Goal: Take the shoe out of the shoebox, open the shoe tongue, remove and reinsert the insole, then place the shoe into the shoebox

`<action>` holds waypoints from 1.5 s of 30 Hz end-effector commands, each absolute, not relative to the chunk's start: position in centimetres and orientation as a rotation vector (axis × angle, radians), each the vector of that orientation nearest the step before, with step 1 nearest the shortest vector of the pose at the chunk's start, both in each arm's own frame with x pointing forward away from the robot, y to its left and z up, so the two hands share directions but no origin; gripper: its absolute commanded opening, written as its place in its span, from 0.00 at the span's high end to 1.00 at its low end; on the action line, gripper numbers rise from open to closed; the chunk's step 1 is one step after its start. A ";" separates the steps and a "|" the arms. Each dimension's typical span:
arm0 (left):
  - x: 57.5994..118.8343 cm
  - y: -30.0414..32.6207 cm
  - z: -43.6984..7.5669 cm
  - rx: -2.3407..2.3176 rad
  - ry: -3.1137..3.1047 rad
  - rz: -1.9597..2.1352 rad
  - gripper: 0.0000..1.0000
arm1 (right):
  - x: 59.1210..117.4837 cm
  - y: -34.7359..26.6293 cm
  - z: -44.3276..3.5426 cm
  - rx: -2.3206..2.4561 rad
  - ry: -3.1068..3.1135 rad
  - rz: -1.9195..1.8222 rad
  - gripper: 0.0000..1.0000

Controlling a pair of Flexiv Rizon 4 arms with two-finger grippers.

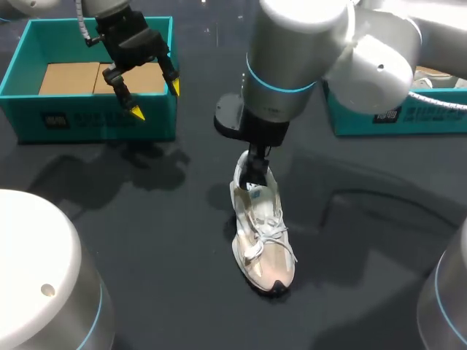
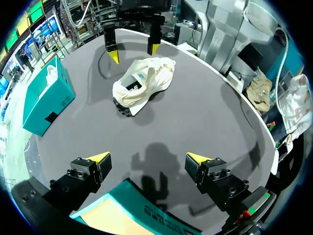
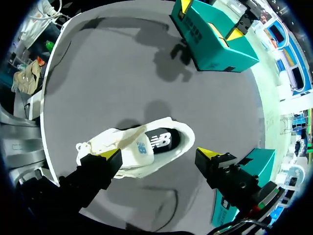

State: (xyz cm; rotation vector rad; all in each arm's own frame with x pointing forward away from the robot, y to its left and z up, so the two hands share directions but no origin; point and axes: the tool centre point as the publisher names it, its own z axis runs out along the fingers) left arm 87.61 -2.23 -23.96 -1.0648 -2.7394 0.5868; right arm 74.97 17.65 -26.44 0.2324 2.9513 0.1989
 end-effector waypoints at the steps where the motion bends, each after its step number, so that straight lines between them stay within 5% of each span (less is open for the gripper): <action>1: 87.5 -2.2 -23.9 -1.066 -2.741 0.583 0.00 | 76.0 17.9 -27.3 -0.187 3.007 0.165 0.00; 45: 87.5 -2.2 -23.9 -1.066 -2.741 0.583 0.00 | 82.8 19.5 -34.7 -0.192 2.981 0.116 0.00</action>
